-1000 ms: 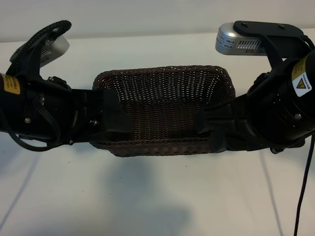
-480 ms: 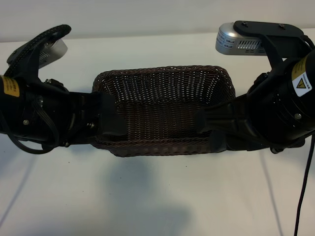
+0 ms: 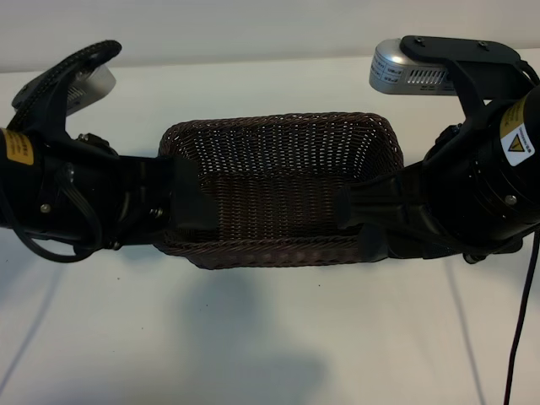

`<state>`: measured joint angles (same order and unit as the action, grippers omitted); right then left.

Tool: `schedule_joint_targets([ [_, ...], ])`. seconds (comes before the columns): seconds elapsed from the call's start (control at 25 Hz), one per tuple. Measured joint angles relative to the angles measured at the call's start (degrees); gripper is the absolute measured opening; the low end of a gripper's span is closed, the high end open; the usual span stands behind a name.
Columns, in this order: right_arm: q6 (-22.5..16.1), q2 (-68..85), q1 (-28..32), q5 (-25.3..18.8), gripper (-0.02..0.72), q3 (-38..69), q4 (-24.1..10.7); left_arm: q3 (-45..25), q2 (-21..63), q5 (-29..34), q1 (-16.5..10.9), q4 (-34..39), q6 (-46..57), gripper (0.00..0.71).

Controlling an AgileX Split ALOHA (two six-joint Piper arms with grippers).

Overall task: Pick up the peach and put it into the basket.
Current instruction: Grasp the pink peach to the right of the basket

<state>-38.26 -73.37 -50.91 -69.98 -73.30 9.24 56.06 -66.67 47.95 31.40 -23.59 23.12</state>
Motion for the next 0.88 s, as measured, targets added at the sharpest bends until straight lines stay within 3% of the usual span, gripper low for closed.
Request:
schedule_joint_targets([
  [0.52, 0.0, 0.0, 0.0, 0.0, 0.507, 0.0, 0.0, -1.74, 0.0, -6.39, 0.0, -1.09, 4.29, 0.563],
  [0.88, 0.0, 0.0, 0.0, 0.0, 0.507, 0.0, 0.0, -1.97, 0.0, -6.48, 0.0, -1.32, 4.4, 0.563],
])
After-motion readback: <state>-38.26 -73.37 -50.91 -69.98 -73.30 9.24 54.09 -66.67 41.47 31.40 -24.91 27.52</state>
